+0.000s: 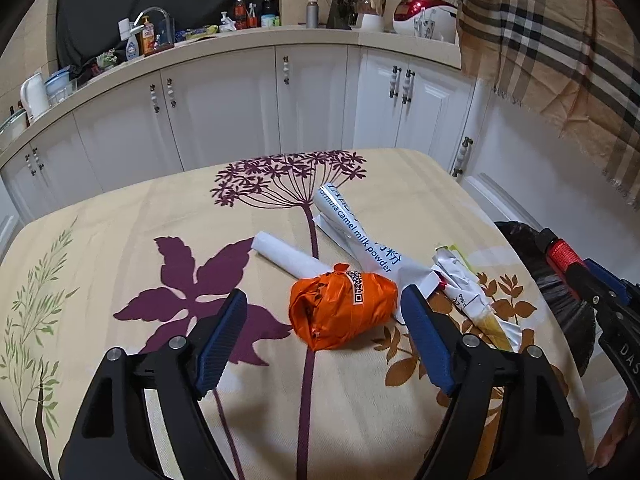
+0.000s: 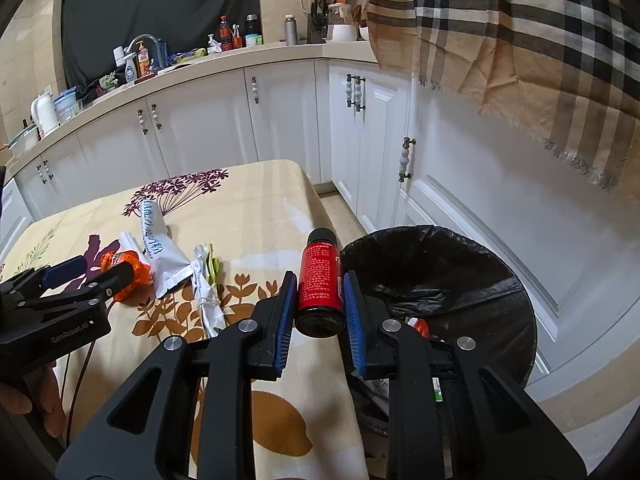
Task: Collect trash
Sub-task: 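Carry the red spray can toward the bin while the left tool grasps the orange bag, then hold both items over the bin and open both tools to drop them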
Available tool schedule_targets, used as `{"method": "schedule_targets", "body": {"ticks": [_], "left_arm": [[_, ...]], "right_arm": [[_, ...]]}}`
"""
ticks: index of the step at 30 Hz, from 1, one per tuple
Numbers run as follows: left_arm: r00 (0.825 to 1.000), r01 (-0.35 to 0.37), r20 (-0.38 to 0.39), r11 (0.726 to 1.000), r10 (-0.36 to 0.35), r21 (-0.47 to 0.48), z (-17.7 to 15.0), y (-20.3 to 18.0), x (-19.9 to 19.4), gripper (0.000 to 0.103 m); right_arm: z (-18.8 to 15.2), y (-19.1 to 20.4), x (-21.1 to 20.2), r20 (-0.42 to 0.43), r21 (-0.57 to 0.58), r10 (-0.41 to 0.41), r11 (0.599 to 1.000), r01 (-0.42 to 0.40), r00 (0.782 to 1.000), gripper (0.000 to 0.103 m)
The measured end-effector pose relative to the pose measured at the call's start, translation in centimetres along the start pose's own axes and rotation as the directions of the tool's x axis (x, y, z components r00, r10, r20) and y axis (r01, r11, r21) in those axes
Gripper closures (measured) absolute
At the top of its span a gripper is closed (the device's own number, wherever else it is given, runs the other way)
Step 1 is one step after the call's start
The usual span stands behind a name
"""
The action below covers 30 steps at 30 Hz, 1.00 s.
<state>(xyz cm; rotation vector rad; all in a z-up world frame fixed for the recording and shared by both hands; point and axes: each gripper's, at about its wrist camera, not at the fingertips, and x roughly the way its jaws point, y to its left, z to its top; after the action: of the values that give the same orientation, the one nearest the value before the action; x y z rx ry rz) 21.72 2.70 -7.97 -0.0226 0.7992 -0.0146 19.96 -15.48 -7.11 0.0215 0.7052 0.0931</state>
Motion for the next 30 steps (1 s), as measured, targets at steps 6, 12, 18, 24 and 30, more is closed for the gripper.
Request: {"method": "schedule_targets", "body": {"ticks": [6, 12, 18, 24, 30], "left_arm": [[0.999, 0.024, -0.025, 1.0, -0.023, 0.007, -0.2, -0.3, 0.4, 0.035], [0.999, 0.018, -0.033, 0.999, -0.017, 0.036, -0.6, -0.8, 0.6, 0.049], [1.0, 0.018, -0.012, 0.999, -0.017, 0.033, -0.9, -0.6, -0.2, 0.05], [0.999, 0.023, 0.024, 1.0, -0.023, 0.003, -0.9, -0.1, -1.9, 0.05], [0.997, 0.044, 0.061, 0.999, -0.044, -0.003, -0.6, -1.0, -3.4, 0.05]], "right_arm": [[-0.1, -0.2, 0.4, -0.005, 0.006, 0.006, 1.0, -0.006, 1.0, 0.08], [-0.2, -0.2, 0.3, -0.004, 0.007, 0.005, 1.0, -0.005, 1.0, 0.08], [-0.2, -0.3, 0.3, -0.002, 0.007, 0.006, 1.0, -0.006, 1.0, 0.08], [-0.7, -0.3, -0.2, 0.006, 0.01, 0.007, 1.0, -0.007, 1.0, 0.08], [-0.8, -0.8, -1.1, 0.024, 0.016, -0.008, 1.0, 0.007, 1.0, 0.08]]}}
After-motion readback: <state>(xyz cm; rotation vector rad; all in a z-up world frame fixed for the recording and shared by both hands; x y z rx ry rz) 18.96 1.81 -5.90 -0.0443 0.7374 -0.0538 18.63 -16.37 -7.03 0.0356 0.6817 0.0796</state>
